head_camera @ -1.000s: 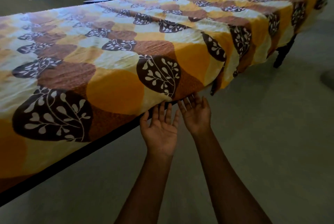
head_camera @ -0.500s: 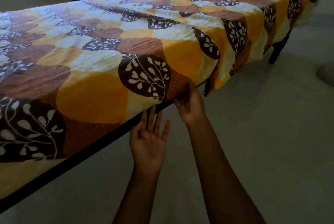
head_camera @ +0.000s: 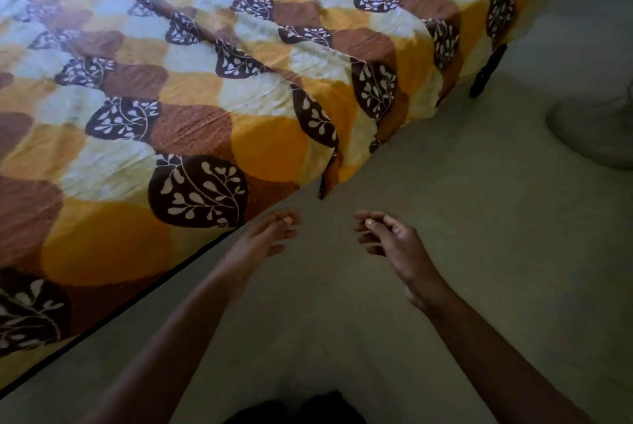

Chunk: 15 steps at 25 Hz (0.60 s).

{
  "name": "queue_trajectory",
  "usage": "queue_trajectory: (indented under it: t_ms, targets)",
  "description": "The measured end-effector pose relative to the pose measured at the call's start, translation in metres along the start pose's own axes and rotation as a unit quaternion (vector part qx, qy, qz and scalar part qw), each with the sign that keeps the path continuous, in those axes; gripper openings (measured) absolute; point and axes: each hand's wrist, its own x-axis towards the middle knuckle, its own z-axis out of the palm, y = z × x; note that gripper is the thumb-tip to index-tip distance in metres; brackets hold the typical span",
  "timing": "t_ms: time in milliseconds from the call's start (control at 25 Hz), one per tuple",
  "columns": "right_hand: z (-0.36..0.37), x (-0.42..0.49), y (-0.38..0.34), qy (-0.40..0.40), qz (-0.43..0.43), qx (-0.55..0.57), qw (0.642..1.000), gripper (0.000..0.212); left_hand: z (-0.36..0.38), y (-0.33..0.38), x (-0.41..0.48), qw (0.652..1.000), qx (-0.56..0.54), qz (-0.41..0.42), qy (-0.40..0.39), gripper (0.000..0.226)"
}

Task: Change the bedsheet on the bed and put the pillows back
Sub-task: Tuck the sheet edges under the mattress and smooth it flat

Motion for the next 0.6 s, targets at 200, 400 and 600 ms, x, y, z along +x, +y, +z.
queue_trajectory:
  t_ms: [200,400,600]
  targets:
    - [-0.051,0.01,-0.037,-0.012,-0.065,-0.065,0.996,0.023,0.004,0.053,0.004,0.934,0.311,0.16,-0.068,0.03]
    - [-0.072,0.057,-0.077,0.021,-0.091,-0.131,0.987,0.017,-0.017,0.113,0.042,0.805,0.459,0.368,-0.074,0.032]
    - [-0.086,0.134,-0.095,0.102,-0.064,-0.201,0.972,0.024,0.0,0.188,0.158,0.728,0.526,0.427,-0.107,0.033]
